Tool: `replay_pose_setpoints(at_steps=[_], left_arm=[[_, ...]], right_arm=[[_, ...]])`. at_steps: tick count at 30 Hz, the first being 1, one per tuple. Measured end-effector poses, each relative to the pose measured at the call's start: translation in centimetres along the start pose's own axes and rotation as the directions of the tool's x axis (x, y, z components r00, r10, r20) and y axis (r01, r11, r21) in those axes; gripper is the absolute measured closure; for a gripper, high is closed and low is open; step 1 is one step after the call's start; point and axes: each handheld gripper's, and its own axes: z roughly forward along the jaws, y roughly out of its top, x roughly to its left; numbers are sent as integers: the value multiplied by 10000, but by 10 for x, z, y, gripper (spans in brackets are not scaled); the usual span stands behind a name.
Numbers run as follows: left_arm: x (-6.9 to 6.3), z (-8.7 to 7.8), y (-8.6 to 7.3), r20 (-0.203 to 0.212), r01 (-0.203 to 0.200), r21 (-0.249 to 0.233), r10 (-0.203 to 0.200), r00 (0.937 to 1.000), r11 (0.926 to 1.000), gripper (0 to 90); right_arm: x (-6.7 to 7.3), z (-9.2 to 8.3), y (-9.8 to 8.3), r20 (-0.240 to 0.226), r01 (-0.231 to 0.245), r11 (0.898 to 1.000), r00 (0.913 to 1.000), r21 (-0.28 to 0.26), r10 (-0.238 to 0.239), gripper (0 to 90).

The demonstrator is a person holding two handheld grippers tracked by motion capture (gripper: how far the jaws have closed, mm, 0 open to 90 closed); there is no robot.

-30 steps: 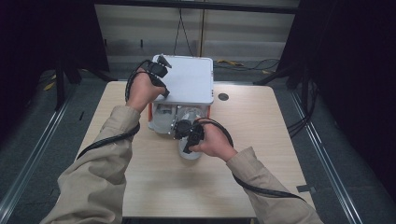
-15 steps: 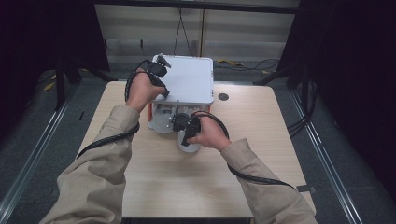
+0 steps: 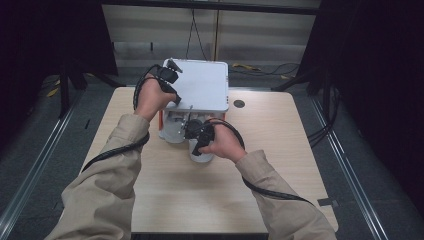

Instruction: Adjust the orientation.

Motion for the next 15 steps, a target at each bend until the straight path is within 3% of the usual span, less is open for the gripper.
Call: replay_pose_setpoints(at_steps=[3, 9, 12, 15], left_arm=[[1, 0, 0, 30, -9, -21, 9, 10000, 10000, 900], [1, 0, -2, 50, 18, -86, -17, 10000, 10000, 900], [0, 0, -2, -3, -36, -101, 36, 10000, 9999, 900], [0, 0, -2, -33, 2, -117, -2, 10000, 9999, 900]], right_arm=[[0, -9, -5, 23, -130, 9994, 9999, -329, 130, 486], [10, -37, -12, 385, -280, 9956, 9988, -899, 315, 452], [15, -48, -16, 566, -196, 9921, 9980, -1240, 268, 466], [22, -56, -21, 224, -294, 9898, 9992, -1396, 328, 553]])
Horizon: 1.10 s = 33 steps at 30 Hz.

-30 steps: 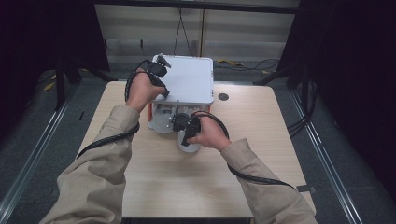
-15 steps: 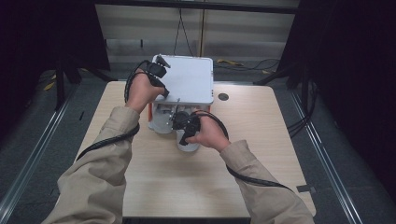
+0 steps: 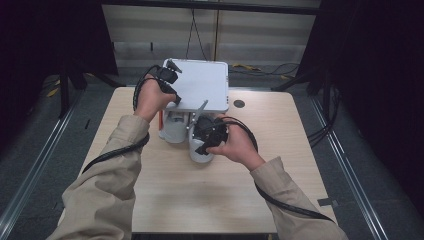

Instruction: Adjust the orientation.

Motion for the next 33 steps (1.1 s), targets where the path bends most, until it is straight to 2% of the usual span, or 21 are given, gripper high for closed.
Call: replay_pose_setpoints(at_steps=[3, 7, 11, 15, 17, 18, 25, 33], left_arm=[[0, 0, 0, -2, -6, 5, 6, 10000, 10000, 900], [-1, 0, -1, -25, 37, -57, -37, 10000, 10000, 900], [0, 0, -1, 1, -23, -51, 23, 10000, 10000, 900], [0, 0, -1, -11, -5, -41, 5, 10000, 10000, 900], [-1, 0, 0, -26, 8, -43, -8, 10000, 10000, 900], [-1, 0, 0, -23, 12, -46, -12, 10000, 10000, 900], [-1, 0, -1, -53, -30, -99, 29, 10000, 9999, 900], [0, 0, -2, -14, 8, -122, -8, 10000, 9999, 900]], right_arm=[[6, 2, -5, -74, 13, 9998, 10000, 196, -12, 636], [9, 24, -14, -235, -180, 9981, 9995, 595, 194, 697], [5, 46, -22, -290, -578, 9965, 9978, 597, 596, 800], [-1, 53, -23, -390, -990, 9942, 9941, 426, 1007, 900], [-3, 54, -22, -543, -1165, 9921, 9914, 471, 1190, 900], [-3, 54, -21, -507, -1011, 9939, 9934, 430, 1032, 900], [-5, 52, -11, -204, -757, 9946, 9968, 708, 773, 900], [-16, 53, -7, -64, -989, 9924, 9950, 732, 996, 900]])
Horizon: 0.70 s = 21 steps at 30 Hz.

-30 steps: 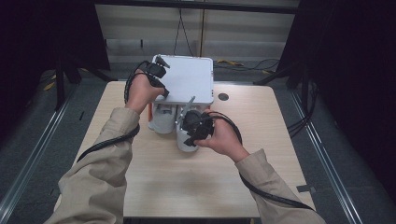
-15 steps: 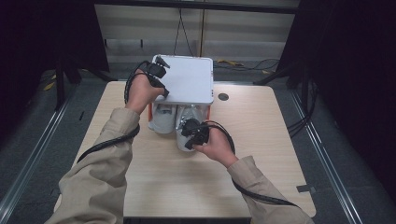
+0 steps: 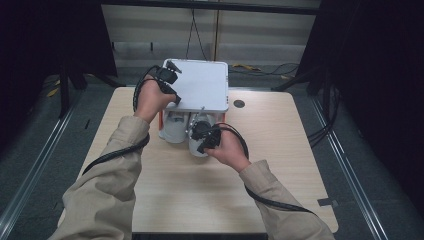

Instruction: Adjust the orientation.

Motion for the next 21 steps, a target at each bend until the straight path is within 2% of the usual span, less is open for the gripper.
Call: replay_pose_setpoints(at_steps=[7, 13, 21], left_arm=[[2, 0, -1, 82, 80, -27, -80, 9999, 10000, 900], [2, 0, -1, 105, 76, -40, -76, 9999, 10000, 900], [2, 0, -1, 121, 53, -86, -52, 9999, 9999, 900]], right_arm=[[-10, 3, 4, 274, -141, 9999, 9995, 1, 141, 900], [-16, 7, 7, 200, -424, 9990, 9989, -137, 426, 900], [-22, 10, 11, 199, -542, 9984, 9983, -174, 545, 900]])
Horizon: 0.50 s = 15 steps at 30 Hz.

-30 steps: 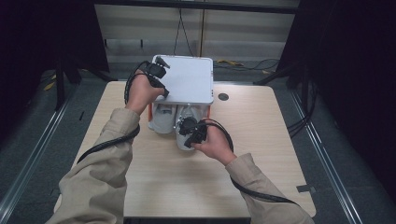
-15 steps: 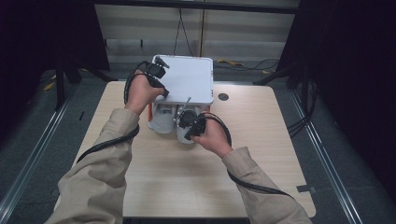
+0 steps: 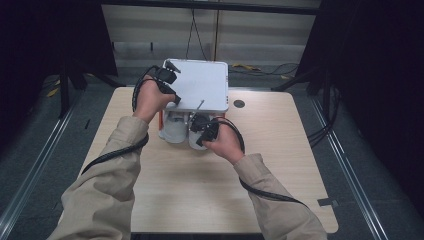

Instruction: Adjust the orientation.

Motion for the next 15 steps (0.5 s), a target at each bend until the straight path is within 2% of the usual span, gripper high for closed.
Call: replay_pose_setpoints(at_steps=[8, 15], left_arm=[[0, 0, -1, 16, 40, -51, -40, 10000, 10000, 900], [1, 0, -1, 73, 45, -95, -44, 10000, 9999, 900]], right_arm=[[-3, 3, 4, 254, -46, 9999, 9997, -131, 50, 900], [-3, 6, 7, 239, -147, 9996, 9996, -237, 153, 900]])
